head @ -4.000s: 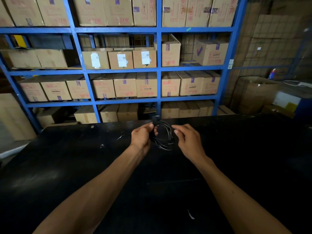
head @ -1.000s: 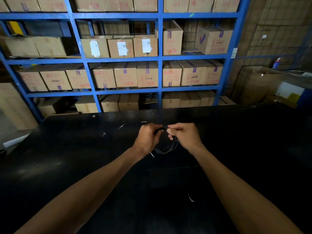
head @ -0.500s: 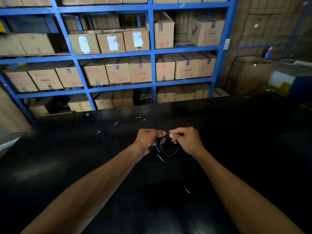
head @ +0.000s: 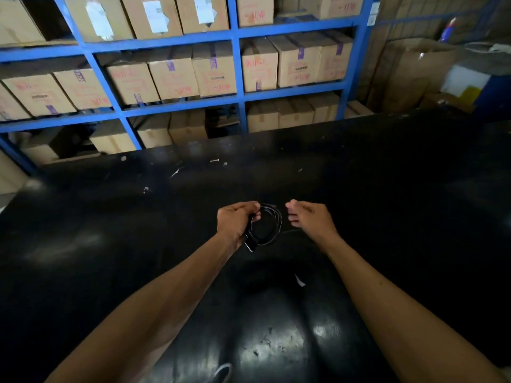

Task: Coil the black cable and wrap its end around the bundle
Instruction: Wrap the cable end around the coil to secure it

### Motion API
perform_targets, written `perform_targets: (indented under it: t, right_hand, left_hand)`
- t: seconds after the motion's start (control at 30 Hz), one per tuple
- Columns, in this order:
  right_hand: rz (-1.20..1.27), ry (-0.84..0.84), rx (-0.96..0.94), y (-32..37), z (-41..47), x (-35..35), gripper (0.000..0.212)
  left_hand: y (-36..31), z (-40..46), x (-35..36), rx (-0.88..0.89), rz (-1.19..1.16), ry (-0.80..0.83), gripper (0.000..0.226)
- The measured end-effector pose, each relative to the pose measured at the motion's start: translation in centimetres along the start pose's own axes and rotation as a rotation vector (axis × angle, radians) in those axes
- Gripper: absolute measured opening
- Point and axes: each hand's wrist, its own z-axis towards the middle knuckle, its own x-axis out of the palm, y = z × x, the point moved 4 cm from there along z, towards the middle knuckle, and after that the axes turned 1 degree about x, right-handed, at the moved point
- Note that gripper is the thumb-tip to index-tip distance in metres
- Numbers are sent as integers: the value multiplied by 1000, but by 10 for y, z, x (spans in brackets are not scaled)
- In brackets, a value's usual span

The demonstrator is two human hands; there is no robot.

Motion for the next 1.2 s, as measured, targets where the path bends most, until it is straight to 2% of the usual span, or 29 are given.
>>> perform_targets:
  t: [0.07, 0.1, 0.23, 0.3, 0.43, 0.5, 0.67, 0.73, 0.87, 1.0, 1.07, 1.2]
  right_hand:
    - [-167, -44, 60, -19, 5, -7, 23]
    - [-299, -13, 76, -30, 6, -9, 22]
    - [-839, 270, 151, -75, -2, 2, 17]
    - [-986, 354, 203, -94, -10, 7, 20]
    - [-1023, 377, 258, -127, -15, 17, 52]
    - [-1023, 363, 240, -136, -13, 22, 58]
    - [-1099, 278, 62, -140, -3, 31, 21]
    - [-1012, 206, 67, -138, 5, 29, 19]
    - [-527, 31, 132, -119, 19, 19, 9]
    - [-107, -38, 152, -86, 27, 19, 33]
    - [-20, -33, 164, -69, 26, 26, 26]
    - [-57, -99, 140, -43, 17, 40, 7]
  left_hand:
    - [10, 8, -3, -17, 5, -32, 8]
    - [16, 12, -5, -26, 6, -47, 8]
    - [42, 25, -7, -78, 37, -98, 7]
    - [54, 30, -6, -99, 63, -111, 7]
    - [72, 36, 0, -121, 110, -109, 14]
    - [79, 38, 3, -131, 135, -106, 14]
    - [89, 43, 3, -155, 153, -114, 14]
    - [90, 45, 1, -148, 165, -127, 13]
    - [82, 50, -8, -108, 196, -195, 15]
    - [70, 47, -10, -66, 201, -253, 15]
    - [65, 42, -8, -46, 191, -269, 13]
    - [51, 27, 1, 7, 146, -221, 11]
